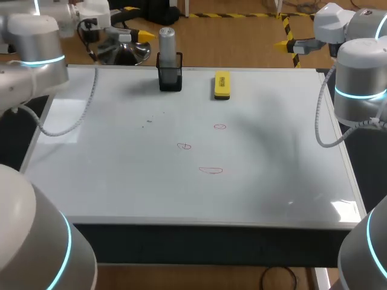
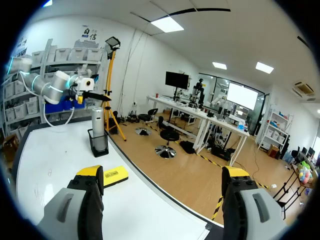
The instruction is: Pick up the inspection probe, press it on each red-marked spot on the whiteboard one by one, put down the probe, pick up the eraser, and wipe off all the red marks.
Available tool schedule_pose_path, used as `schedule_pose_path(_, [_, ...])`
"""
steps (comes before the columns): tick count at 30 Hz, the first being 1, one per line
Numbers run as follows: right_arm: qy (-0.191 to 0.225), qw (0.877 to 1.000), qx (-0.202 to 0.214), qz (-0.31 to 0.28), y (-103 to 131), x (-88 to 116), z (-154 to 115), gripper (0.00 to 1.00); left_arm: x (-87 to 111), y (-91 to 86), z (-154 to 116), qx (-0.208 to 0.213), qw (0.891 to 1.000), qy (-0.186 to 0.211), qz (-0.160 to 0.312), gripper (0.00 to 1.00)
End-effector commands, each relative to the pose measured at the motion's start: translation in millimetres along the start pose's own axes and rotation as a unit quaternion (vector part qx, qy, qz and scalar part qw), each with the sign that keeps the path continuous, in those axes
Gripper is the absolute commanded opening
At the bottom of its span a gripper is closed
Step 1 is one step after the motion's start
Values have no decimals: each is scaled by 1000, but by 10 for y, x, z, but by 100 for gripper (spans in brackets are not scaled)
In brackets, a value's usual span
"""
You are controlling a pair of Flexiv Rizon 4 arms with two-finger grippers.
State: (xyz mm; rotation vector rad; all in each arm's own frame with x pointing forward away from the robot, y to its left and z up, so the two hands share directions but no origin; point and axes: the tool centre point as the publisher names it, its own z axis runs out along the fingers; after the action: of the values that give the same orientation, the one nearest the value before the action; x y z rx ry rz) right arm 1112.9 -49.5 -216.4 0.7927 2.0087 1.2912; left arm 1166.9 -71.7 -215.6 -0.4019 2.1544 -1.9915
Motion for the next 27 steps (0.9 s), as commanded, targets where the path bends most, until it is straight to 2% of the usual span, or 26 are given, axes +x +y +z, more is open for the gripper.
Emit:
schedule_pose_path(1, [1, 1000, 1, 0, 1, -5, 3, 100, -92, 115, 174, 12, 997, 70, -3, 100])
schedule_pose_path(6, [1, 1000, 1, 0, 1, -5, 3, 100, -38, 204, 322, 14, 993, 113, -7, 100])
schedule_pose_path(12, [1, 1000, 1, 0, 1, -5, 3, 100, 15, 252, 404, 23, 991, 134, -2, 100])
schedule_pose_path(20, [1, 1000, 1, 0, 1, -5, 3, 100, 124, 356, 484, 35, 989, 147, -9, 100])
schedule_pose_path(27, [1, 1000, 1, 0, 1, -5, 3, 100, 216, 497, 516, 22, 990, 139, -19, 100])
